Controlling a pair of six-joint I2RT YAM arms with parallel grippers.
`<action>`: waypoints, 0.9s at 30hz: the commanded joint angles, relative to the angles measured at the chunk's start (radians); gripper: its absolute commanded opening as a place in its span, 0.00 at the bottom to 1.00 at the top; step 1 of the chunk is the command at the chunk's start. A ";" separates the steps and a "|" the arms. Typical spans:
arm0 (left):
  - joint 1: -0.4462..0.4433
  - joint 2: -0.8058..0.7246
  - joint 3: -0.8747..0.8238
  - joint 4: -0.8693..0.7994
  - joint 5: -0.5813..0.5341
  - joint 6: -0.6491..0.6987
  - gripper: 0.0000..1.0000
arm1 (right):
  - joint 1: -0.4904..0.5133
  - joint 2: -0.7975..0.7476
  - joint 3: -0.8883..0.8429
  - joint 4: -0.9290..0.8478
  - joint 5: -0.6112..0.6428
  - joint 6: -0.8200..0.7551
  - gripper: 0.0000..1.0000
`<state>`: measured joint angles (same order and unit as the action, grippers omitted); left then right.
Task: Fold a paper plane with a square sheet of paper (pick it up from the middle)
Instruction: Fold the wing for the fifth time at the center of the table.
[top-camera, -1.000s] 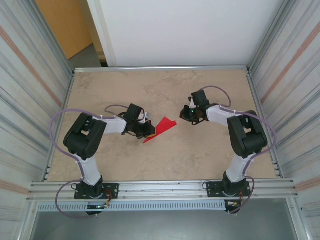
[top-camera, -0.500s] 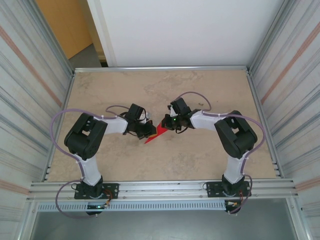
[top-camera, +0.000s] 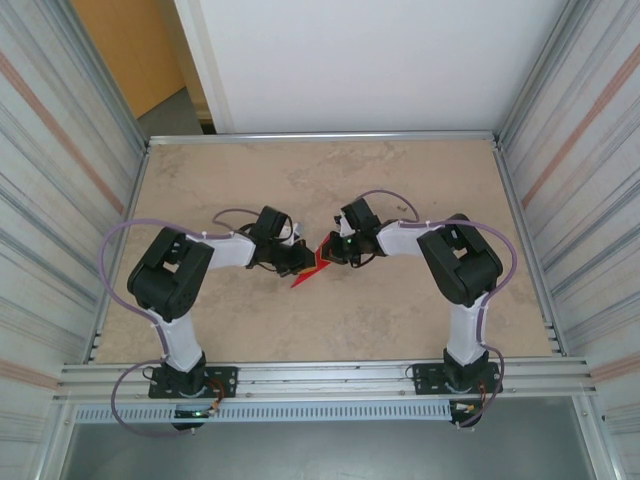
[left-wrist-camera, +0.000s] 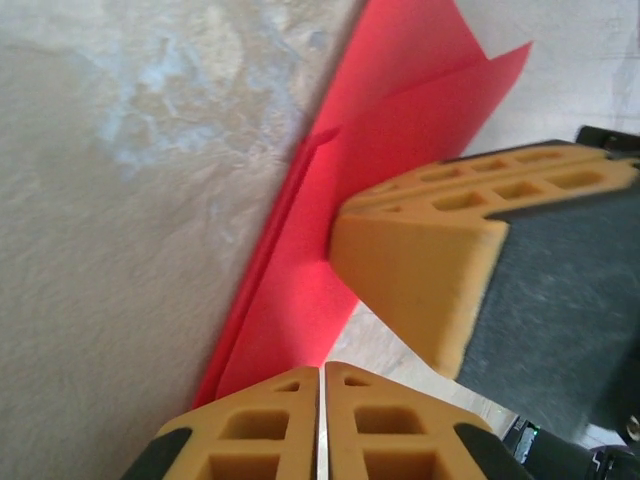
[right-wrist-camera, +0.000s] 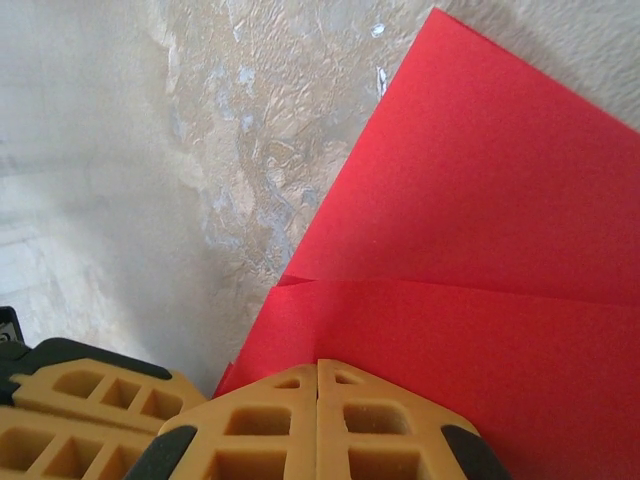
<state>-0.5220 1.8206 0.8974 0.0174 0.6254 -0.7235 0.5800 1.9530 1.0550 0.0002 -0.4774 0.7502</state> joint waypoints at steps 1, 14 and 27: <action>-0.022 -0.036 0.038 -0.062 0.017 0.119 0.12 | -0.027 0.068 -0.007 -0.089 0.032 -0.039 0.02; -0.032 0.051 0.128 -0.176 -0.008 0.225 0.10 | -0.039 0.084 0.018 -0.148 0.026 -0.066 0.02; -0.014 0.102 0.167 -0.311 -0.044 0.381 0.04 | -0.055 0.124 0.077 -0.306 0.075 -0.121 0.02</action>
<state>-0.5491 1.9003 1.0485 -0.2100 0.6006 -0.4168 0.5491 2.0029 1.1488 -0.1268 -0.5331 0.6792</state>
